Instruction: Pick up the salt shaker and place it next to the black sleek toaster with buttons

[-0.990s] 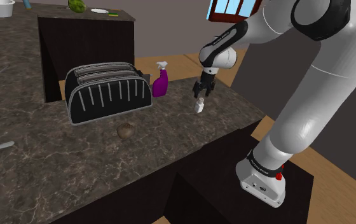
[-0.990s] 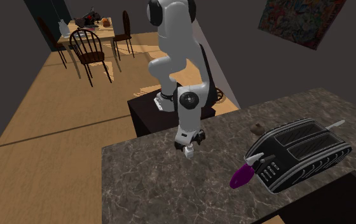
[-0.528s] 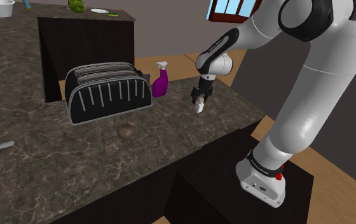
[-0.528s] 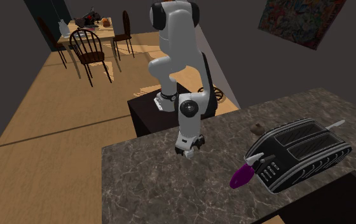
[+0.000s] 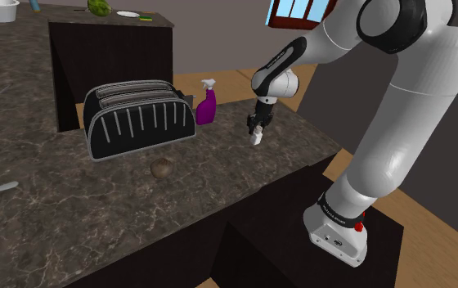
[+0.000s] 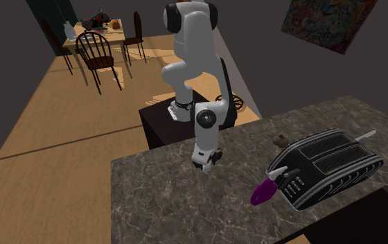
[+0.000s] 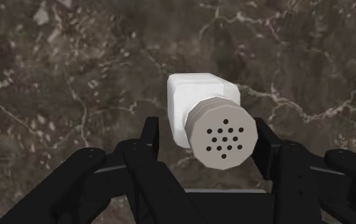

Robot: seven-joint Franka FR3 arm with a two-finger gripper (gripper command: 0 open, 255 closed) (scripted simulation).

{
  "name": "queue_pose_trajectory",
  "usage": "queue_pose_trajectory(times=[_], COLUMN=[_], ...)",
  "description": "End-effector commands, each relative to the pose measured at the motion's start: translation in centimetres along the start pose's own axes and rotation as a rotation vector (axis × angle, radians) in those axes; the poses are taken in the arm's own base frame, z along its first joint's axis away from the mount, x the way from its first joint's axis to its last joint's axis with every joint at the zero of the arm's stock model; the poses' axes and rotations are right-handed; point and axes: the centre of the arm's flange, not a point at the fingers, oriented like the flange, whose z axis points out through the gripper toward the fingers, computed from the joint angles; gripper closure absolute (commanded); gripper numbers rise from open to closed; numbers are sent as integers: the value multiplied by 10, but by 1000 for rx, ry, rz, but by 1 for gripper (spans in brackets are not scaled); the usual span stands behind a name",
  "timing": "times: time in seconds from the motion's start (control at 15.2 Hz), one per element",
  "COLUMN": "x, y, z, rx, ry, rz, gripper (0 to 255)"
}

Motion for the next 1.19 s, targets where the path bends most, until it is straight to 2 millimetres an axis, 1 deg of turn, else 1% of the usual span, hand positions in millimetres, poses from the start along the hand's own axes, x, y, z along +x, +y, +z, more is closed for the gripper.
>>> queue_pose_trajectory(times=[0.0,0.53,1.12], x=[0,0,-4], y=[0,0,-5], z=[0,0,-47], rx=[0,0,0], ry=[0,0,0], rz=[0,0,0], gripper=[255,255,255])
